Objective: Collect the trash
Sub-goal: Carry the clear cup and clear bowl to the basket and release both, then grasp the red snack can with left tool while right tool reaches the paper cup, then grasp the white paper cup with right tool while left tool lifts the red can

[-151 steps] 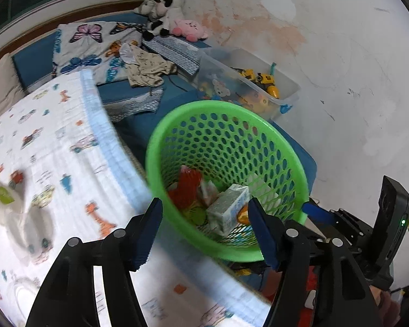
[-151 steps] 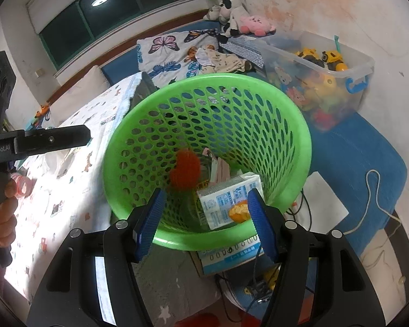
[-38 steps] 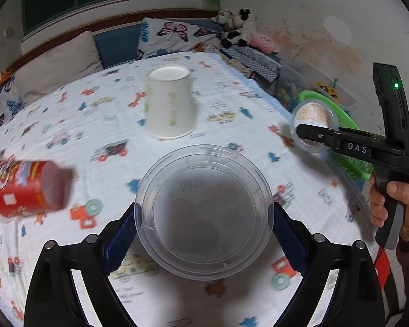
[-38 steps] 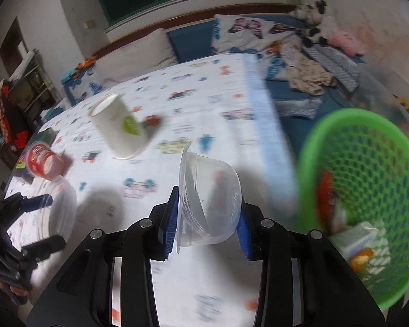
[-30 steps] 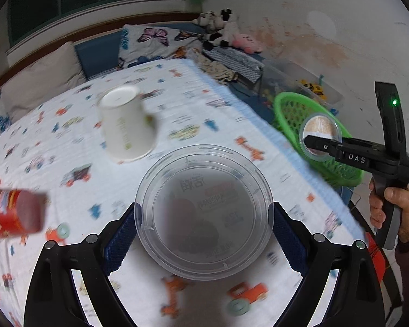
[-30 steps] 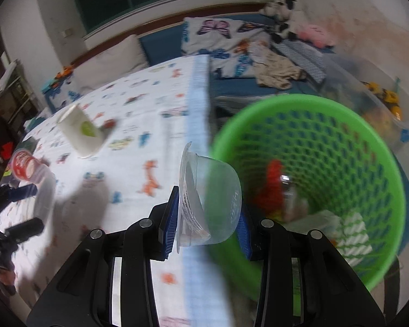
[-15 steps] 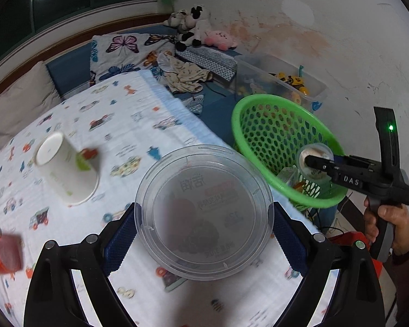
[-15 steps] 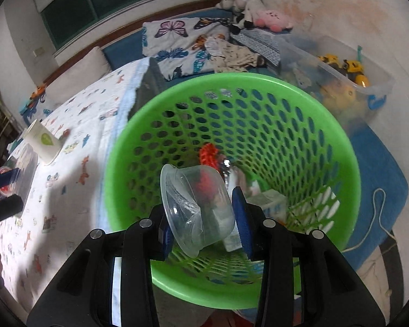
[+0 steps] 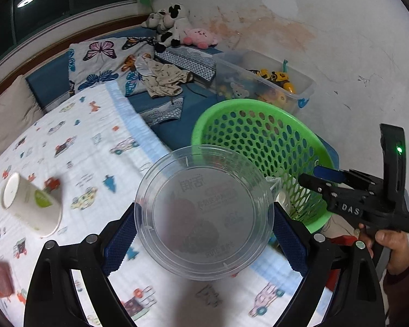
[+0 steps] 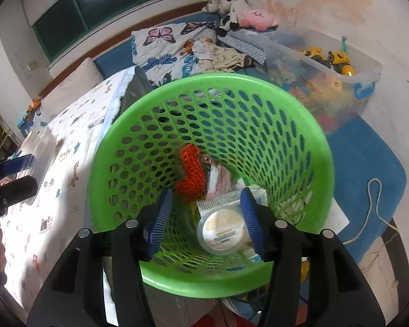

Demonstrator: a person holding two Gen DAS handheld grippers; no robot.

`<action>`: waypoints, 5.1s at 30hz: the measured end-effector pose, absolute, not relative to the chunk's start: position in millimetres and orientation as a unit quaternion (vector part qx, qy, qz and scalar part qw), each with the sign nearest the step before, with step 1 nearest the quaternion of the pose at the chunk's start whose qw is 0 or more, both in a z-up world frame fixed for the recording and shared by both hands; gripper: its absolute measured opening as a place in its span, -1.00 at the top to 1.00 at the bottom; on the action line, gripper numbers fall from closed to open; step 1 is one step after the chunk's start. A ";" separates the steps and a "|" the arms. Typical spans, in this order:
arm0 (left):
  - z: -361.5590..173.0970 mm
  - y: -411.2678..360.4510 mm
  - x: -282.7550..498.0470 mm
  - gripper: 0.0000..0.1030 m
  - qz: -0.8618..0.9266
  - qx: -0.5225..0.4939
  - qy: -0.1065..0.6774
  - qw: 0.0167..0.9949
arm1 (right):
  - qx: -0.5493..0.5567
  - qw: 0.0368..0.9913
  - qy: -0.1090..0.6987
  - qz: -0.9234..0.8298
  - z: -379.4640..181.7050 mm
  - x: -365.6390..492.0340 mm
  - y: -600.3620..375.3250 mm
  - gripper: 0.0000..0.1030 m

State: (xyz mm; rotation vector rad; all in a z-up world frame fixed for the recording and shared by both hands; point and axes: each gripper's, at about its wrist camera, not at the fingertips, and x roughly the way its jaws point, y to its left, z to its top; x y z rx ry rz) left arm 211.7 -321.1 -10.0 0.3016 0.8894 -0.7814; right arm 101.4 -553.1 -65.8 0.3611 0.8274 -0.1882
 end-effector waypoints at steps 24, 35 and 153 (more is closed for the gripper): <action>-28.7 -392.0 208.7 -0.77 -0.383 0.161 0.440 0.796 | 0.176 0.901 0.386 -0.093 -60.9 67.6 -556.6 -0.18; -25.5 -376.7 207.6 -0.82 -0.386 0.139 0.445 0.796 | 0.167 0.903 0.388 -0.084 -58.3 68.0 -543.6 -0.19; -19.1 -40.9 281.8 -0.37 -0.105 -0.152 0.505 0.843 | 0.036 0.912 0.390 0.124 -21.4 223.9 -322.0 -0.24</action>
